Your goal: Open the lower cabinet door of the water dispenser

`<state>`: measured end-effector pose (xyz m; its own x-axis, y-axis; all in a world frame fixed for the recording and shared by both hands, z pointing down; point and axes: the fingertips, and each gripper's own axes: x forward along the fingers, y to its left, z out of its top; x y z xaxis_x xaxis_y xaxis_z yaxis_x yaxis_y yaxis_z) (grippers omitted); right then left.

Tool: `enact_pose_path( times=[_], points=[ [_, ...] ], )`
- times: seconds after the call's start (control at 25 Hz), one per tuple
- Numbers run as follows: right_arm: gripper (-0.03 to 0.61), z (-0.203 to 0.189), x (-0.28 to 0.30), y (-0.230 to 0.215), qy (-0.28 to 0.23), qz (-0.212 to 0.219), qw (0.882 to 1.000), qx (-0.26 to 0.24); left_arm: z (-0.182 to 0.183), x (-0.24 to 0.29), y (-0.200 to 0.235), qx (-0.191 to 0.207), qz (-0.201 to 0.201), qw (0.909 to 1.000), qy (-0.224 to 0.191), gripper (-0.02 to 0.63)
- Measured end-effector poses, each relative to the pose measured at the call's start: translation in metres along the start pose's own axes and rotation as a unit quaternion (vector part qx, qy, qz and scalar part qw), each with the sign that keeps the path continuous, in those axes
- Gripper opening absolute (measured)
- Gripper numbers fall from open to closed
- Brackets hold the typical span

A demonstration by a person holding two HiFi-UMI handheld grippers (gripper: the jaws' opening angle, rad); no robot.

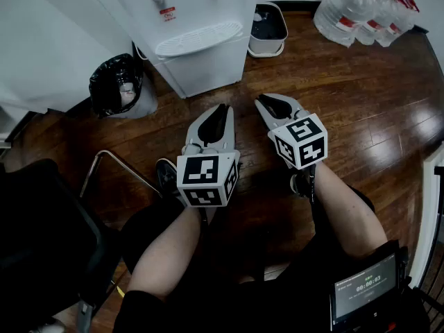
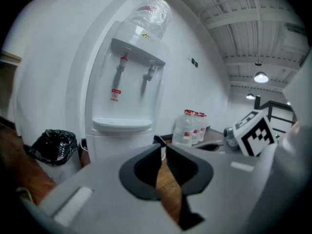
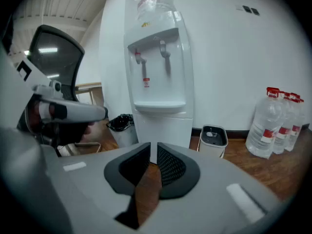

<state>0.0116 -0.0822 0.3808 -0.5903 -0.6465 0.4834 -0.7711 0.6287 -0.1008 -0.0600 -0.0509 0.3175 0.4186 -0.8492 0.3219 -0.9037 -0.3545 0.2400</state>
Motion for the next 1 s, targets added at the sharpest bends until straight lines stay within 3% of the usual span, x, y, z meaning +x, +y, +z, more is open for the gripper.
enact_pose_path(
  times=[0.24, 0.4, 0.68, 0.84, 1.0],
  points=[
    [0.066, -0.014, 0.036, -0.037, 0.061, -0.008, 0.998, -0.020, 0.006, 0.033, 0.016, -0.003, -0.010, 0.9992, 0.040, 0.085],
    [0.072, -0.006, 0.062, -0.064, 0.080, -0.005, 0.997, -0.021, 0.002, 0.058, 0.042, -0.014, 0.006, 0.9974, 0.071, 0.113],
    [0.106, -0.023, 0.115, -0.087, 0.134, 0.040, 0.990, -0.037, -0.019, 0.089, 0.071, -0.012, 0.019, 0.9912, 0.131, 0.150],
    [0.107, -0.049, 0.148, -0.105, 0.186, 0.070, 0.977, -0.073, -0.027, 0.109, 0.087, -0.025, 0.032, 0.9880, 0.149, 0.150],
    [0.135, -0.069, 0.185, -0.122, 0.203, 0.123, 0.965, -0.109, -0.039, 0.125, 0.083, -0.059, 0.010, 0.9833, 0.172, 0.166]
  ],
)
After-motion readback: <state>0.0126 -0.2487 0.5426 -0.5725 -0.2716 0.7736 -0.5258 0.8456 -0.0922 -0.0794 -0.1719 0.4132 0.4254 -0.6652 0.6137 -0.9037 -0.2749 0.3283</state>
